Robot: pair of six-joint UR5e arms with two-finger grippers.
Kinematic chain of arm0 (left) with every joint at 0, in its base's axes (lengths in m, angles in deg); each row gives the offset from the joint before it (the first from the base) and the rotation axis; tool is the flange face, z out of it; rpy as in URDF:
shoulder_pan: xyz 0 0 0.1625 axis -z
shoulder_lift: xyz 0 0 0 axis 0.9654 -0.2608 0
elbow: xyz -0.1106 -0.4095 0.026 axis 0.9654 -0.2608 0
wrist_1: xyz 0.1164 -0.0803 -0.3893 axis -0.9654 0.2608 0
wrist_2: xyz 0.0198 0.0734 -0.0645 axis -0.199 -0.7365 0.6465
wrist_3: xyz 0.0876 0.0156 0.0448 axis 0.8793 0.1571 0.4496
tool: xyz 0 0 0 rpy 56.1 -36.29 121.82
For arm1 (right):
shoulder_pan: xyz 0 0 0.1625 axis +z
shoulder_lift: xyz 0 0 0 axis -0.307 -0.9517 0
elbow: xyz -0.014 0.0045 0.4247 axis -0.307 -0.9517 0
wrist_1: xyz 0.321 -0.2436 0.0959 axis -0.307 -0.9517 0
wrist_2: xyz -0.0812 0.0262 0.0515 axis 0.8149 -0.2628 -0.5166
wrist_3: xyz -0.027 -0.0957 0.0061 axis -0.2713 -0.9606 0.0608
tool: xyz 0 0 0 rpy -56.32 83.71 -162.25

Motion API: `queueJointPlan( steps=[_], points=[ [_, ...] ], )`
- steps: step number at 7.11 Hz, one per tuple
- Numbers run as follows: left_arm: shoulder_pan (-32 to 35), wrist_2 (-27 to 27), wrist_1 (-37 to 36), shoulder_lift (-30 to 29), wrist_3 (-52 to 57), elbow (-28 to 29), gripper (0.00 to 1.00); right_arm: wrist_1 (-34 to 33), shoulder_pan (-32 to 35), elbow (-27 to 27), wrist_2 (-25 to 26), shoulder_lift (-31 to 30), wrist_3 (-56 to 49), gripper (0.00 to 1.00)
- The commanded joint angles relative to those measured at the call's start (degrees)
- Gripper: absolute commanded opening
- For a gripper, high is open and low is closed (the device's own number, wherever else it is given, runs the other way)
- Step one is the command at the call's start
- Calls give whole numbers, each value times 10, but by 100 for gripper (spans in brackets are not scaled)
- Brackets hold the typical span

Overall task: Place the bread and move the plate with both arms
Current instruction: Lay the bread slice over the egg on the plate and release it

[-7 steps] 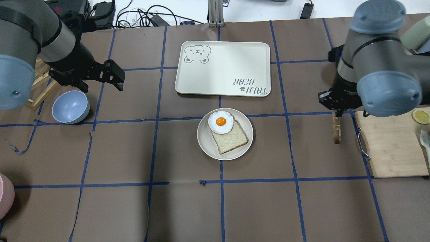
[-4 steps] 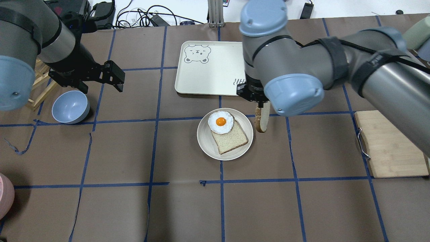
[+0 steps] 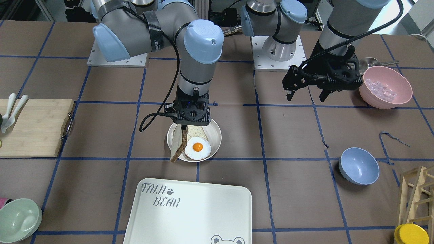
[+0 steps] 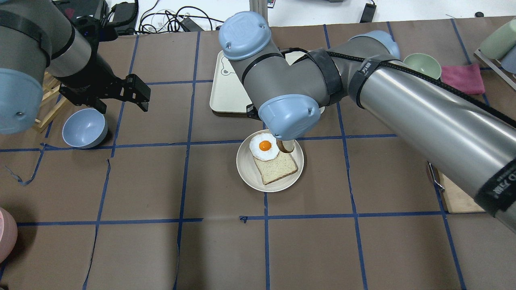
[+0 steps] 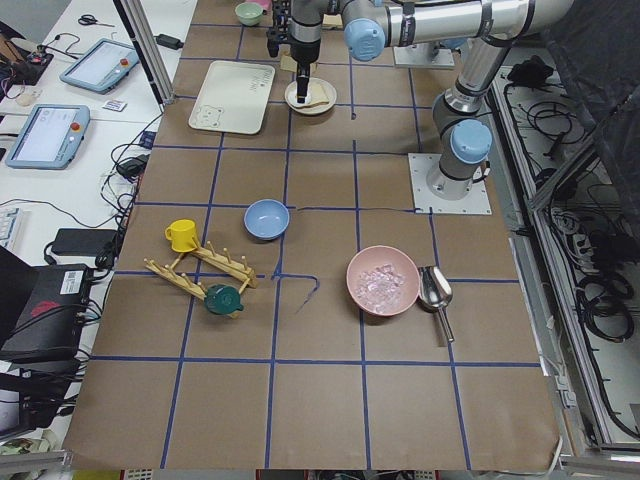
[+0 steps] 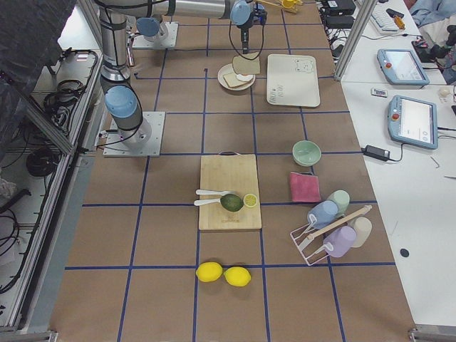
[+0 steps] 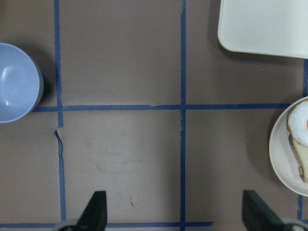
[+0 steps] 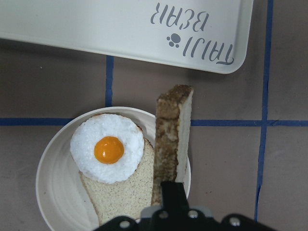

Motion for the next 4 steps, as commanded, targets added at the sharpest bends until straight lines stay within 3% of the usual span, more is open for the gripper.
queueJointPlan(
  steps=[1, 4],
  points=[
    [-2, -2, 0, -6, 0, -2, 100, -3, 4, 5, 6, 22, 19, 0],
    [-5, -6, 0, -14, 0, -2, 100, -4, 43, 25, -9, 24, 76, 0]
  ],
)
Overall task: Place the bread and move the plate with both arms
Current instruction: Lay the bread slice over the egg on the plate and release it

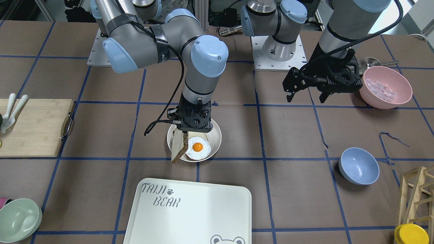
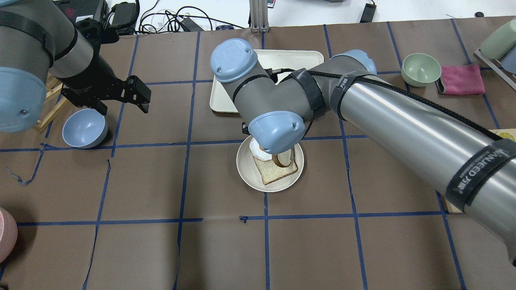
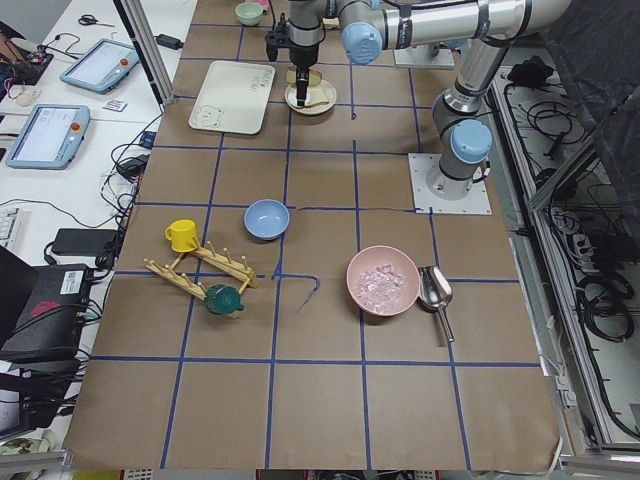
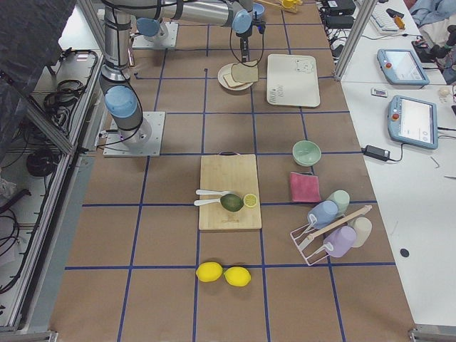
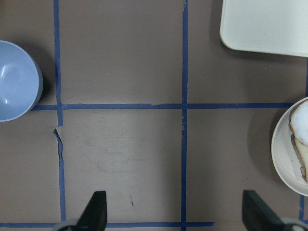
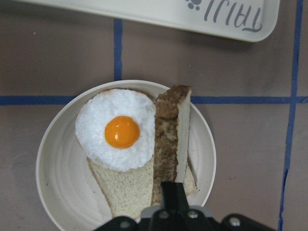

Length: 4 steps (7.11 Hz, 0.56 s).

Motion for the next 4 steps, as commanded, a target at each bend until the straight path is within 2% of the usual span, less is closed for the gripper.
queueJointPlan(
  steps=[1, 2, 3, 4],
  points=[
    [-1, -2, -7, -4, -1, -2, 100, -3, 16, 5, -4, -1, 21, 78],
    [-1, -2, -7, -4, -1, -2, 100, -28, 16, 6, -19, 0, 24, 100],
    [-1, -2, -4, -1, -1, -2, 100, -30, 11, 1, -115, -3, 54, 100],
    [-1, -1, -8, 5, -1, -1, 100, -25, -15, -3, -136, -30, 42, 100]
  ],
)
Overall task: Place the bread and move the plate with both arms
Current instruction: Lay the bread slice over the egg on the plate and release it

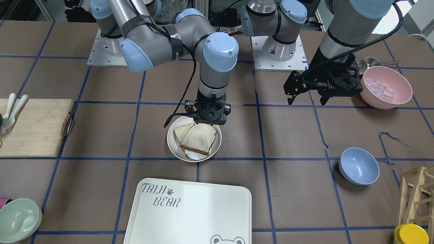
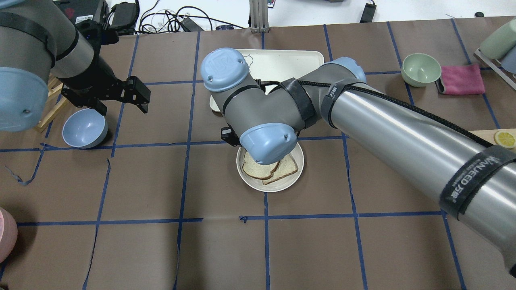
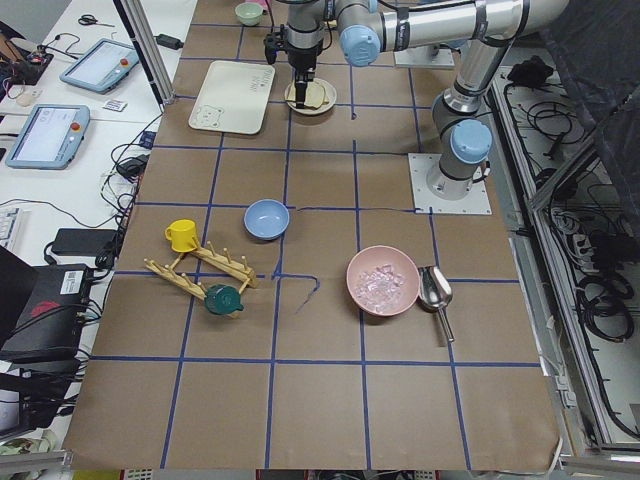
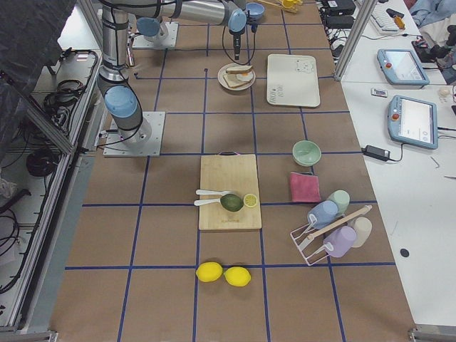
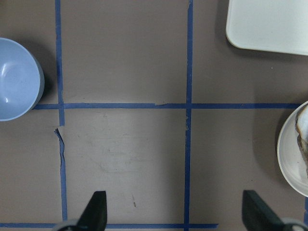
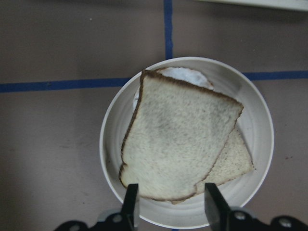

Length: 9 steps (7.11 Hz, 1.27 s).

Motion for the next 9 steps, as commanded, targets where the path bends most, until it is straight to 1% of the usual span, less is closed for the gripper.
queueJointPlan(
  steps=[1, 2, 3, 4, 5, 6, 7, 8, 9],
  points=[
    [-1, 1, 0, -4, 0, -2, 100, 56, -76, -6, -44, -51, -73, 100],
    [-1, 2, -3, -6, -1, -1, 100, 97, -138, -10, -43, -84, -155, 100],
    [-3, 2, -2, -10, 0, -1, 100, 148, -186, -16, -44, -115, -207, 100],
    [-5, 6, 1, -22, -10, -3, 100, 193, -219, -31, -46, -154, -212, 100],
    [0, 10, -6, -46, -36, -14, 100, 230, -240, -44, -52, -205, -211, 100],
    [15, 22, -71, -66, -64, -28, 100, 237, -251, -44, -46, -211, -227, 100],
    [47, 41, -122, -91, -89, -36, 100, 218, -262, -43, -54, -212, -251, 100],
    [72, 40, -151, -118, -96, -43, 100, 179, -268, -40, -43, -210, -265, 100],
    [86, 41, -203, -149, -93, -55, 100, 169, -267, -40, -46, -211, -276, 100]
  ],
)
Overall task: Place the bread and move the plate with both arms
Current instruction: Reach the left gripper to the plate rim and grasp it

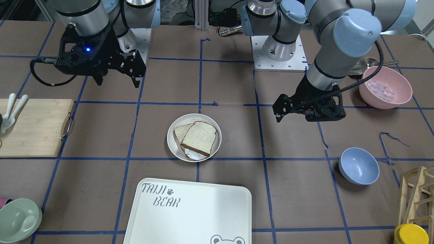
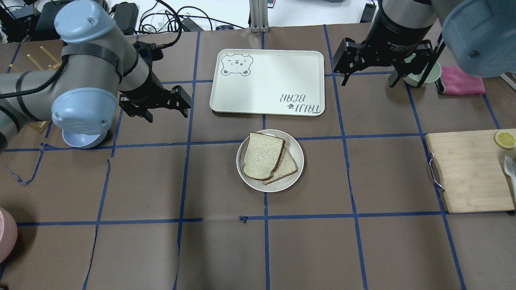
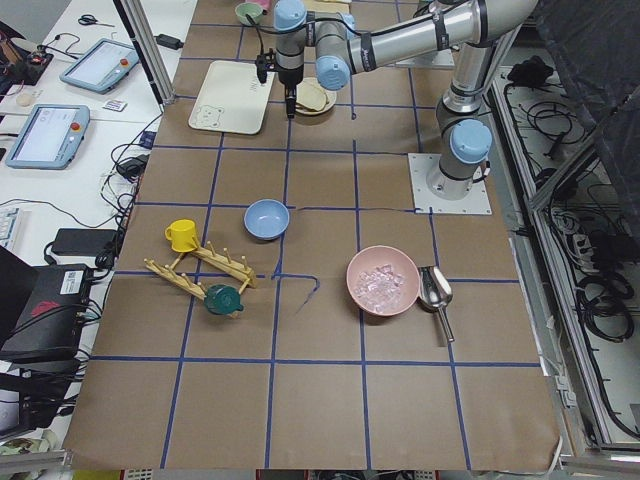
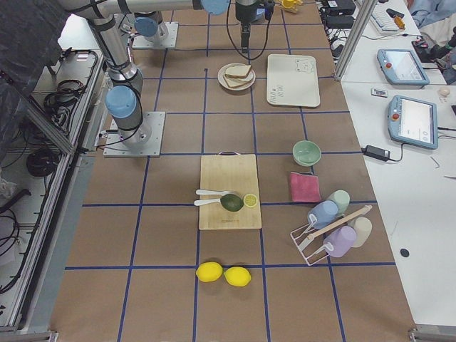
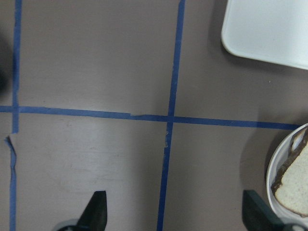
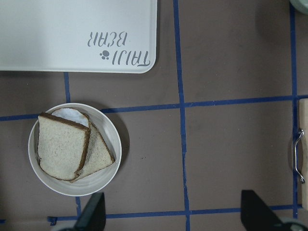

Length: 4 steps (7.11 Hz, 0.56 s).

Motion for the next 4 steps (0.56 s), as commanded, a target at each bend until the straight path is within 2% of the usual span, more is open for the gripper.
queueJointPlan(
  steps=[1, 2, 3, 4],
  points=[
    [41, 3, -94, -66, -5, -15, 94, -19, -4, 2, 3, 2, -16, 100],
    [60, 3, -102, -89, -3, -15, 79, -21, -4, 2, 3, 2, -16, 100],
    [72, 3, -108, -106, 15, -15, 68, -19, -4, 2, 3, 2, -17, 100],
    [75, 3, -115, -118, 38, -16, 68, -13, -4, 2, 4, 2, -17, 100]
  ],
)
